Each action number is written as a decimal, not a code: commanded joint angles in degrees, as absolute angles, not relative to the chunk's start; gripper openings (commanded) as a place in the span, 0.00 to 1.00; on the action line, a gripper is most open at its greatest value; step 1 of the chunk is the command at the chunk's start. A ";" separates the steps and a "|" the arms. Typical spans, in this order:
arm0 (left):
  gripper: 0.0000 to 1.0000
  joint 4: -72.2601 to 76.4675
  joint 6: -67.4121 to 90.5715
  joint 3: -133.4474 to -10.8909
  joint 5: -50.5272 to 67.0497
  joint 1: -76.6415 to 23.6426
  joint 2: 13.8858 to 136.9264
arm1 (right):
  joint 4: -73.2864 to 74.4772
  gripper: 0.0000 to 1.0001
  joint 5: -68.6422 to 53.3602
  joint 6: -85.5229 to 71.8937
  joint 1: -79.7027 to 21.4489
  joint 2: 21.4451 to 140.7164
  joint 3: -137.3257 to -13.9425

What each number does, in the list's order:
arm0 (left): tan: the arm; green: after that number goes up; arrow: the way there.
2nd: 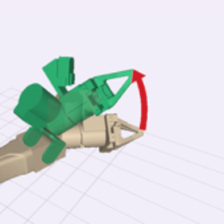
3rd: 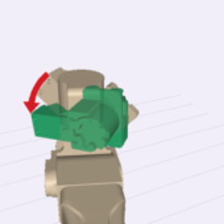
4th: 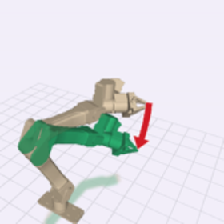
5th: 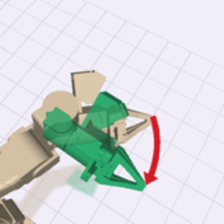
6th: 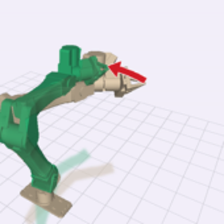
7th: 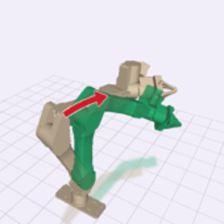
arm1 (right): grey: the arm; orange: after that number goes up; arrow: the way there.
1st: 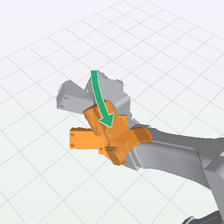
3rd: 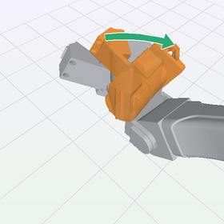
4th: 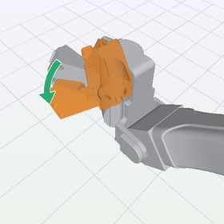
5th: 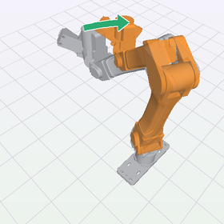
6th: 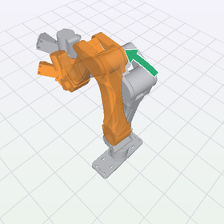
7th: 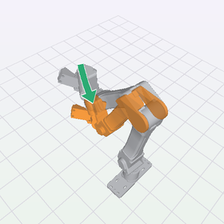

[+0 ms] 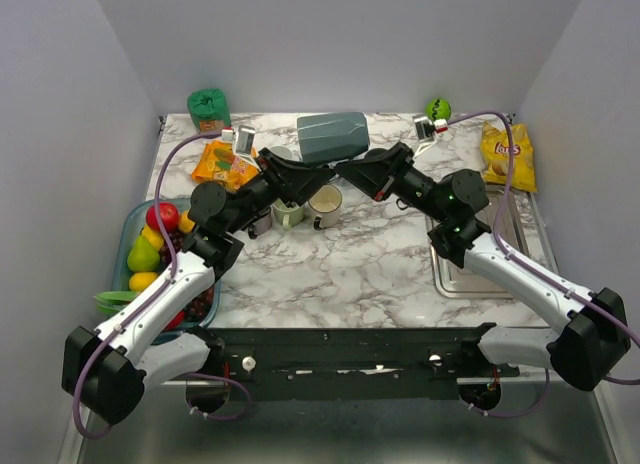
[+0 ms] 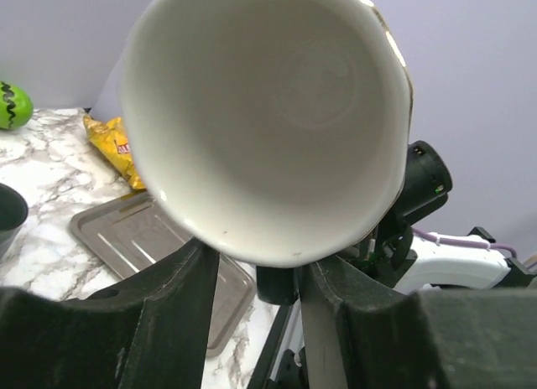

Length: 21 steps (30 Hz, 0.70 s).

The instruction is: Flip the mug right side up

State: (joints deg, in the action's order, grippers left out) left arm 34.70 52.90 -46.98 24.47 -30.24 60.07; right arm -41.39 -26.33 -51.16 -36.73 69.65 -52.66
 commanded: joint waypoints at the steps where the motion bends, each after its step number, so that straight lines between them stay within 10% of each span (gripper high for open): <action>1: 0.46 37.44 53.61 -49.48 25.22 -30.94 61.70 | -50.18 0.01 -28.04 -52.73 -38.06 69.70 -54.58; 11: 0.00 34.46 51.33 -50.98 24.35 -31.38 61.88 | -47.47 0.01 -26.02 -50.28 -38.23 70.32 -53.53; 16: 0.00 26.99 47.20 -51.94 21.10 -31.38 60.47 | -32.99 0.01 -19.26 -42.90 -38.23 67.07 -53.96; 21: 0.00 20.85 43.25 -52.82 18.90 -31.38 59.68 | -22.34 0.55 -5.06 -39.73 -38.23 62.85 -49.50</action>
